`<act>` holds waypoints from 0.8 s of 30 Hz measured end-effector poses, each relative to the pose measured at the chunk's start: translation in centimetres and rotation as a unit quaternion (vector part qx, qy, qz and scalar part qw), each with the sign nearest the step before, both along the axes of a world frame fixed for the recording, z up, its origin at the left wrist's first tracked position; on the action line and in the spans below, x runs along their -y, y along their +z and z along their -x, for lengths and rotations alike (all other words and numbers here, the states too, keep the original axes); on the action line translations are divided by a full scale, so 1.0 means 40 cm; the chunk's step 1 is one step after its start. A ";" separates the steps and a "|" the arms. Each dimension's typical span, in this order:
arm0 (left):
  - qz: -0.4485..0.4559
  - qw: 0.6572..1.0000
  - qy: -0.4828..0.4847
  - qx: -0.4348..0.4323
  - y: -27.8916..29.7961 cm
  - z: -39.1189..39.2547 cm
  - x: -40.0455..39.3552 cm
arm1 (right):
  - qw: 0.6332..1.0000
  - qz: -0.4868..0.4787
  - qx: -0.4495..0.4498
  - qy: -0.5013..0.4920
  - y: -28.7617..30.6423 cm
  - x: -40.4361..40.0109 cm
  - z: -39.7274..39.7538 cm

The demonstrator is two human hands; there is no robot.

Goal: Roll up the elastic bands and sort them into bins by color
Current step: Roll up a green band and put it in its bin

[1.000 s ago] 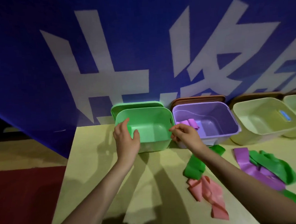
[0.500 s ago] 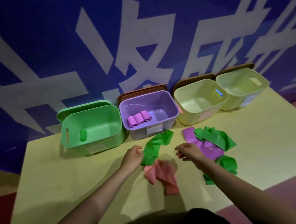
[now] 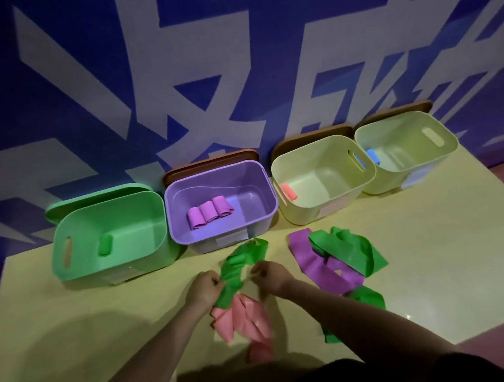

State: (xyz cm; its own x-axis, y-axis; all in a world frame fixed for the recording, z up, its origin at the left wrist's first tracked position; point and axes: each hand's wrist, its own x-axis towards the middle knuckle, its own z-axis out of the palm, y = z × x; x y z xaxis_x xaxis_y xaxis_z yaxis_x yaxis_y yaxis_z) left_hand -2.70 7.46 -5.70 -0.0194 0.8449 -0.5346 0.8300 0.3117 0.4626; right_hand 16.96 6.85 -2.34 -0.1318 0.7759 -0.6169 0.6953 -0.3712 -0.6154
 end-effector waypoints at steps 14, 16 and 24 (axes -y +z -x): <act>-0.065 0.929 0.226 0.286 0.160 -0.024 0.027 | 0.978 -0.096 -0.166 0.087 -0.004 -0.026 0.048; -0.081 0.914 0.255 0.306 0.197 -0.029 0.030 | 0.971 -0.108 -0.211 0.038 0.017 -0.015 0.052; -0.120 0.853 0.311 0.401 0.319 -0.020 0.065 | 0.917 -0.081 -0.360 -0.150 0.182 0.019 0.031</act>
State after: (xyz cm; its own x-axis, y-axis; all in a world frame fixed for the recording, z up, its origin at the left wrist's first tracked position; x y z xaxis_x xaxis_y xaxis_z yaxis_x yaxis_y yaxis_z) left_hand -1.92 4.87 7.06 -0.2138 0.8910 -0.4004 -0.0752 0.3937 0.9162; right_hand 15.73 6.10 4.94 -0.2253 0.9177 -0.3273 -0.0324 -0.3428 -0.9389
